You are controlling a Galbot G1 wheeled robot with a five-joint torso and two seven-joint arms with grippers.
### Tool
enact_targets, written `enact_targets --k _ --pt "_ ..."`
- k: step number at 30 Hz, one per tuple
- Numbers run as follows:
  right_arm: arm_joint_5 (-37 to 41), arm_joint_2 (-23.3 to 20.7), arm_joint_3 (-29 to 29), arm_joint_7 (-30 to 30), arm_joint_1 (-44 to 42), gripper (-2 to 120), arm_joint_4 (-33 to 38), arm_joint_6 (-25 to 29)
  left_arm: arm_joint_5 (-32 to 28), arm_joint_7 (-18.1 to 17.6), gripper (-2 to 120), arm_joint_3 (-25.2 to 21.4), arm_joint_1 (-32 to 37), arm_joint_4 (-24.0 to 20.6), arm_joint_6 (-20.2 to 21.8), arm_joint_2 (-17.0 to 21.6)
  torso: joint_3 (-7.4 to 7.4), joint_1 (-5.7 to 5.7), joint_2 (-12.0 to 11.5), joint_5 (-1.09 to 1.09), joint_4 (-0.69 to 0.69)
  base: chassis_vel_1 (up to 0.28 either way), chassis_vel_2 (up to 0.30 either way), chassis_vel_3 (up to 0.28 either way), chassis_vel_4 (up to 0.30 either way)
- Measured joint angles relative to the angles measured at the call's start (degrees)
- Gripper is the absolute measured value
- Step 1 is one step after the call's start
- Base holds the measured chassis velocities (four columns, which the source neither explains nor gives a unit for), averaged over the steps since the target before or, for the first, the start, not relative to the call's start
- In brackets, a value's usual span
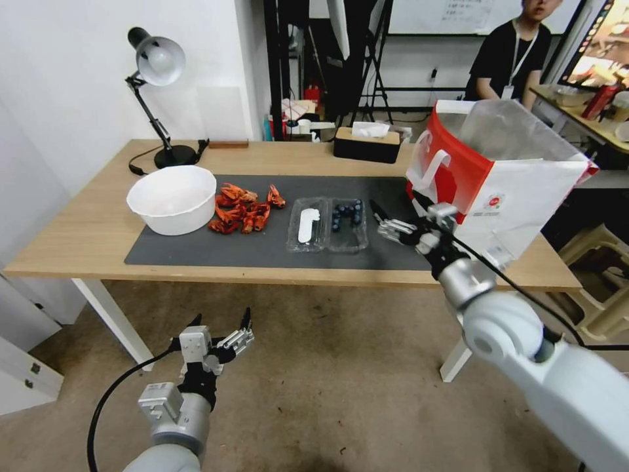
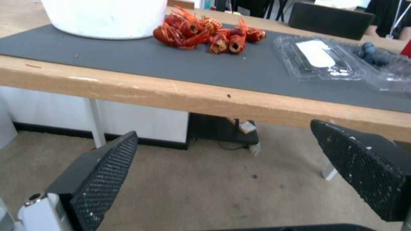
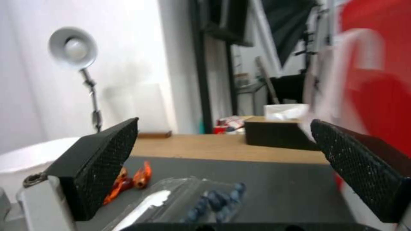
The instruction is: Close the takeout container lid, then place the container into the takeout bag.
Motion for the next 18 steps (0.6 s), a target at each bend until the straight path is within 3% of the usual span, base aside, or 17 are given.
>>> enact_targets --k 2,4,7,8,12,15,18 --pt "-1.18 1.85 2.34 -0.51 -3.25 100 0.68 0.94 -0.3 -0.06 100 0.0 -0.19 0.0 -0.11 0.11 0.0 0.0 0.0 0.0 0.01 0.0 0.0 0.0 0.0" --pt "-6.59 8.8 10.71 -2.48 -13.53 100 2.92 4.09 -1.5 -0.24 100 0.35 -0.79 -0.53 0.02 0.51 -0.01 0.0 0.0 -0.01 -0.02 0.0 0.0 0.0 0.0" --pt "-8.04 10.82 12.49 -3.16 -16.14 100 3.66 4.99 -1.79 -0.26 100 0.56 -1.0 -0.66 0.13 0.68 -0.01 -0.01 0.0 0.02 -0.03 0.0 0.0 0.0 0.0" --pt "-9.97 13.75 14.7 -4.25 -20.02 100 4.78 6.46 -2.4 -0.31 100 0.88 -1.47 -0.78 0.41 0.96 0.0 0.0 0.0 0.0 -0.01 0.0 0.0 0.0 0.0" --pt "-13.27 18.0 16.64 -6.35 -26.71 100 5.59 9.86 -5.98 -0.64 100 1.48 -2.44 -1.41 0.8 1.69 0.0 -0.01 0.01 -0.01 -0.03 0.0 0.0 0.0 0.0" --pt "-14.9 20.15 16.69 -7.34 -29.81 100 5.05 12.3 -9.94 -1.24 100 1.92 -2.87 -2.18 0.79 2.09 0.0 -0.01 0.01 0.01 0.04 0.0 0.0 0.0 0.0" --pt "-16.96 23.17 17.23 -8.64 -33.67 100 4.23 15.82 -15.24 -2.53 100 3.7 -4.74 -2.88 0.87 3.04 0.0 -0.01 0.01 0.0 -0.03 0.0 0.0 0.0 0.0"
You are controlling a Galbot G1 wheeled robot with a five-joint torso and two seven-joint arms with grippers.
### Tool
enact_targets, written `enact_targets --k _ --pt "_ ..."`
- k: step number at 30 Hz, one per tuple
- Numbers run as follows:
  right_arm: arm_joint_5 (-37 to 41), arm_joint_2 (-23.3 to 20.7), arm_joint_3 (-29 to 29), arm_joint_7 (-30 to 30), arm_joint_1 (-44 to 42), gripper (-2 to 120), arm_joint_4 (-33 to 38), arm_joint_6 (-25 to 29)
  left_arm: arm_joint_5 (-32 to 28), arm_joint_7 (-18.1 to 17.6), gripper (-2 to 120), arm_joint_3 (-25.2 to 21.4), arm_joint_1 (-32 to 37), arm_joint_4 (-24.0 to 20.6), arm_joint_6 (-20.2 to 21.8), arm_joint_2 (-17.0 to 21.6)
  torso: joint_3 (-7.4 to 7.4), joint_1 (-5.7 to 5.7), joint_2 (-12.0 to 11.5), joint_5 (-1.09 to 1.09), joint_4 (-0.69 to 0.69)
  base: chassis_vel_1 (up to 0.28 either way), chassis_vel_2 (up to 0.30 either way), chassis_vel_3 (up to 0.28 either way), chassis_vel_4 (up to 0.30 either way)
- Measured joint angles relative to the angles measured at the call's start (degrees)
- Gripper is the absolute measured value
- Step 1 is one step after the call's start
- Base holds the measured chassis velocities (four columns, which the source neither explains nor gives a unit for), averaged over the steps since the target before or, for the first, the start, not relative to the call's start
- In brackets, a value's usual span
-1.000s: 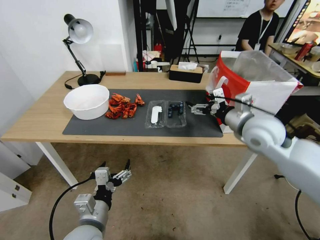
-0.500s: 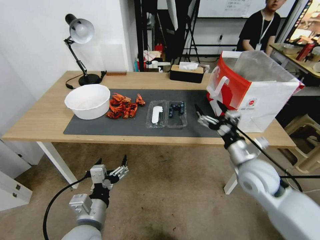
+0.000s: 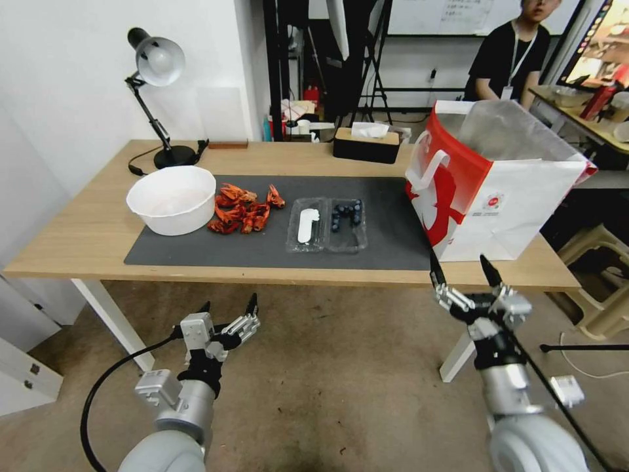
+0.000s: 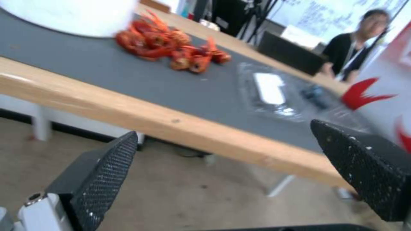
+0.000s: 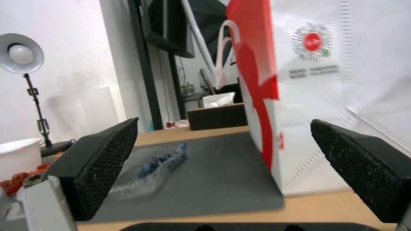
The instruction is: Close the takeout container lid, then place the container into the takeout bag.
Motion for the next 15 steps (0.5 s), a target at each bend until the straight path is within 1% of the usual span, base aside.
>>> enact_targets --k 2,3,5,6,8,9,10,11,13,14,15 --pt "-1.06 2.09 0.3 -0.83 -2.2 100 -0.4 1.71 -3.8 -1.35 100 2.09 -1.98 -0.05 -0.27 0.59 0.0 0.0 0.0 0.0 0.02 0.0 0.0 0.0 0.0" --pt "-1.06 2.09 0.3 -0.83 -2.2 100 -0.4 1.71 -3.8 -1.35 100 2.09 -1.98 -0.05 -0.27 0.59 0.0 0.0 0.0 0.0 0.02 0.0 0.0 0.0 0.0" --pt "-1.84 3.59 0.63 -1.35 -3.48 100 -0.69 2.91 -8.78 -3.33 100 4.31 -5.12 0.24 -0.99 0.96 0.0 0.0 0.0 0.02 0.02 0.0 0.0 0.0 0.0" --pt "-1.84 3.59 0.63 -1.35 -3.48 100 -0.69 2.91 -8.78 -3.33 100 4.31 -5.12 0.24 -0.99 0.96 0.0 0.0 0.0 0.02 0.02 0.0 0.0 0.0 0.0" --pt "-2.3 4.35 0.93 -1.65 -4.32 100 -0.72 3.36 -13.55 -5.02 100 5.81 -8.4 0.67 -1.59 1.12 0.01 0.0 -0.01 0.01 0.03 0.0 0.0 0.0 0.0" --pt "-2.59 4.7 1.08 -1.73 -4.8 100 -0.72 3.49 -17.19 -6.32 100 6.91 -10.8 0.8 -1.8 1.21 0.01 0.0 -0.01 0.01 0.02 0.0 0.0 0.0 0.0" --pt "-2.59 4.7 1.08 -1.73 -4.8 100 -0.72 3.49 -17.19 -6.32 100 6.91 -10.8 0.8 -1.8 1.21 0.01 0.0 -0.01 0.01 0.02 0.0 0.0 0.0 0.0" --pt "-2.75 4.87 1.13 -1.77 -4.96 100 -0.7 3.54 -19.84 -7.39 100 7.77 -12.6 0.87 -1.98 1.24 0.0 0.0 -0.01 0.01 0.02 0.0 0.0 0.0 0.0" --pt "-3.2 5.31 1.18 -1.79 -5.21 100 -0.65 3.56 -27.4 -11.94 100 10.9 -17.56 0.98 -2.86 1.07 0.01 0.01 -0.01 0.02 0.02 0.0 0.0 0.0 0.0" --pt "-3.2 5.31 1.18 -1.79 -5.21 100 -0.65 3.56 -27.4 -11.94 100 10.9 -17.56 0.98 -2.86 1.07 0.01 0.01 -0.01 0.02 0.02 0.0 0.0 0.0 0.0" --pt "-3.32 5.38 1.18 -1.79 -5.24 100 -0.65 3.56 -29.35 -13.27 100 11.65 -18.69 1.01 -2.93 0.87 0.01 0.0 -0.01 0.02 0.02 0.0 0.0 0.0 0.0"
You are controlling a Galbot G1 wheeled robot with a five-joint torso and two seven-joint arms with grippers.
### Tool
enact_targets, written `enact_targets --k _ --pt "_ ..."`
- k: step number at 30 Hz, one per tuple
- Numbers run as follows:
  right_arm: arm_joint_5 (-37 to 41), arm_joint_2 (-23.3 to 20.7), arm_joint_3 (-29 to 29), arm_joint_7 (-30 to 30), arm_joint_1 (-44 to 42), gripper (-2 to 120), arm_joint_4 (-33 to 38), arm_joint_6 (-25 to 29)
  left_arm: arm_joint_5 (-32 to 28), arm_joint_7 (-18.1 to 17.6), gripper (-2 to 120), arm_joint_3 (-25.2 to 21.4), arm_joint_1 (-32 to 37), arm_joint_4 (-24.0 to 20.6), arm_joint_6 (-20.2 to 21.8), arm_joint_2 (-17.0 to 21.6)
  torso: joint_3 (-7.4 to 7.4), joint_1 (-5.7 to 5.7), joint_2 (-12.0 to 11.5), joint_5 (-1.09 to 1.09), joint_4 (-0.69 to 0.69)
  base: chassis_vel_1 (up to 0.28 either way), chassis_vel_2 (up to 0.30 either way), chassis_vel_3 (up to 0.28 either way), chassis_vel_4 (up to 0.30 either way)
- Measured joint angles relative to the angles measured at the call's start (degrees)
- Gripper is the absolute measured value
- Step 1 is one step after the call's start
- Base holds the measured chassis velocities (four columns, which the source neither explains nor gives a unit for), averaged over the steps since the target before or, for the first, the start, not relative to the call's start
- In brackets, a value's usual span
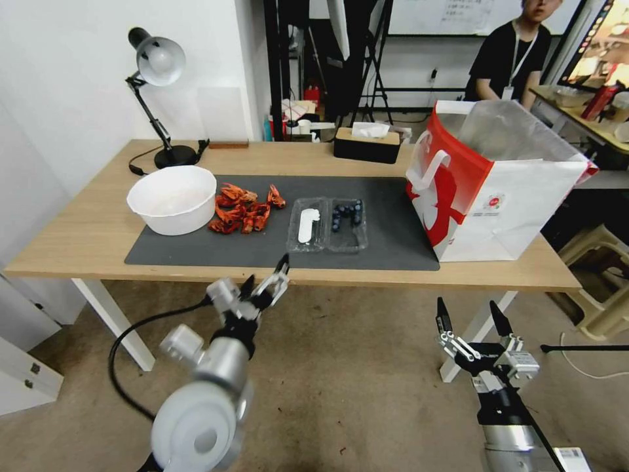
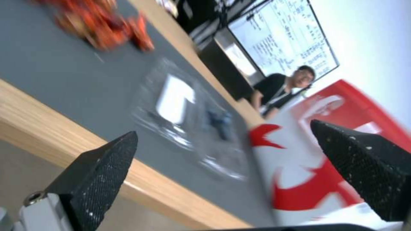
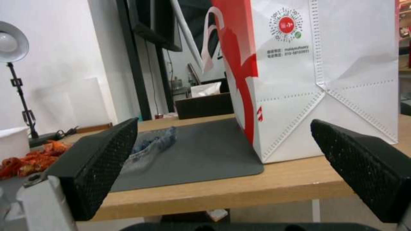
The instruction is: Close the takeout container lid, then place the container into the takeout bag.
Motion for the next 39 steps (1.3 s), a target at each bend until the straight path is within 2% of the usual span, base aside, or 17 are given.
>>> enact_targets --k 1,4,6,8,9,10,13,17,25,39 --pt "-0.5 0.22 -0.08 0.0 -0.08 100 -0.06 0.0 -4.63 -2.98 100 1.68 -2.99 0.64 -0.03 -0.67 0.0 0.0 0.0 0.0 0.0 0.0 0.0 0.0 0.0" --pt "-0.94 0.41 -0.16 0.01 -0.12 100 -0.15 0.0 -6.83 -4.2 100 2.6 -5.06 1.57 -0.05 -1.13 0.0 0.0 0.0 0.0 0.0 0.0 0.0 0.0 0.0" --pt "-1.7 0.82 -0.23 0.01 -0.19 100 -0.26 0.0 -9.66 -6.19 100 4.83 -9.23 4.17 0.0 -2.1 0.0 0.0 0.0 0.0 0.0 0.0 0.0 0.0 0.0" --pt "-1.83 0.9 -0.23 0.02 -0.19 100 -0.28 0.0 -9.88 -6.52 100 5.21 -9.92 4.69 0.01 -2.22 0.01 0.0 0.0 -0.01 0.01 0.0 0.0 0.0 0.0" --pt "-2.38 1.15 -0.26 0.05 -0.13 100 -0.4 0.0 -10.65 -7.93 100 7.09 -13.17 7.5 -0.04 -2.87 0.01 0.0 0.0 0.0 0.0 0.0 0.0 0.0 0.0" --pt "-2.38 1.15 -0.26 0.05 -0.13 100 -0.4 0.0 -10.65 -7.93 100 7.09 -13.17 7.5 -0.04 -2.87 0.01 0.0 0.0 0.0 0.0 0.0 0.0 0.0 0.0" --pt "-3.02 1.59 -0.31 0.19 0.12 100 -0.66 -0.1 -11.85 -10.15 100 9.47 -19.03 11.99 -0.73 -3.93 0.0 0.01 0.0 0.0 0.0 0.0 0.0 0.0 0.0" --pt "-3.53 2.02 -0.44 0.24 0.38 100 -1.15 -0.19 -13.26 -12.03 100 10.28 -22.69 14.67 -0.73 -4.61 0.01 0.0 0.0 0.0 0.0 0.0 0.0 0.0 0.0" --pt "-4.28 2.93 -0.86 0.3 1.2 100 -2.21 -0.3 -14.2 -15.31 100 11.45 -25.86 18.16 0.69 -5.36 0.01 0.0 0.0 -0.01 0.0 0.0 0.0 0.0 0.0" --pt "-4.0 3.08 -0.4 0.36 1.84 100 -3.07 -0.31 -14.3 -16.32 100 12.14 -28.31 22.47 1.08 -6.08 0.0 0.0 0.0 -0.01 0.0 0.0 0.0 0.0 0.0"
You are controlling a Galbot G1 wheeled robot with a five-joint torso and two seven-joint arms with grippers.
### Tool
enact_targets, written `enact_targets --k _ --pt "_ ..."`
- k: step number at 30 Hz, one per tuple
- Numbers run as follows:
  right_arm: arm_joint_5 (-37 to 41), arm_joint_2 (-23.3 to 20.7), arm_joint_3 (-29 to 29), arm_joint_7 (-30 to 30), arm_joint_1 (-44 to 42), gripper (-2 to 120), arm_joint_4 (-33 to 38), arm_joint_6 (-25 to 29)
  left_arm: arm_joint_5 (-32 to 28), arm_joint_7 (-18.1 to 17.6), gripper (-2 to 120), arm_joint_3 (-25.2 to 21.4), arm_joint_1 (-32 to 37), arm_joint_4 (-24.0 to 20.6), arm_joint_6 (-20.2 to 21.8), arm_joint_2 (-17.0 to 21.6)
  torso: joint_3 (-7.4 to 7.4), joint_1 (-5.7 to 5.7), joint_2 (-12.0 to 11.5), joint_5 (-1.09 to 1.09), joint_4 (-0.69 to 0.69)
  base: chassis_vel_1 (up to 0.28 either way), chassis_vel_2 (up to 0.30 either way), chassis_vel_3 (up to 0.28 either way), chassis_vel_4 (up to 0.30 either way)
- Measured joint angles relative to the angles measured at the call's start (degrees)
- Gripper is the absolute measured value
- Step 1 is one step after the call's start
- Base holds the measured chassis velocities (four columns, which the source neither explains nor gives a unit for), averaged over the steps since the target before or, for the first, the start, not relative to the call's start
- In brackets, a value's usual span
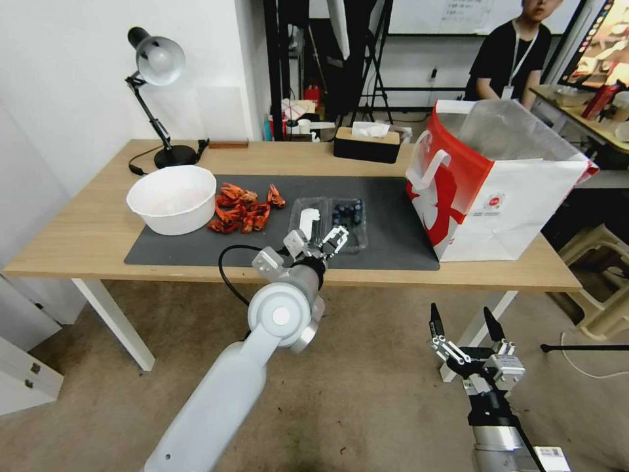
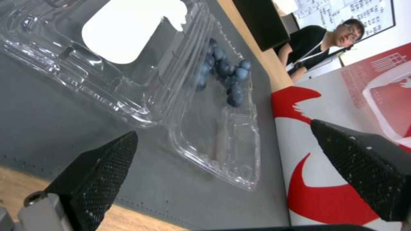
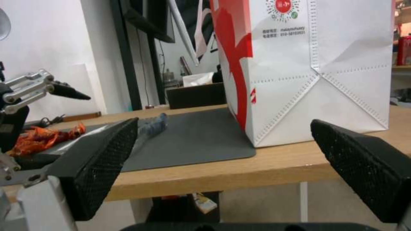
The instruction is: Close the takeout container lid, then place the container into the takeout bag.
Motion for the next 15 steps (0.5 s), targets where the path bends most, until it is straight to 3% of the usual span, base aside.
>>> enact_targets --k 15 --pt "0.24 -0.26 0.1 0.07 0.23 100 -0.33 -0.02 0.84 -0.26 100 -0.38 -0.27 2.32 -0.19 -0.05 0.0 0.0 0.01 0.0 0.0 0.0 0.0 0.0 0.0"
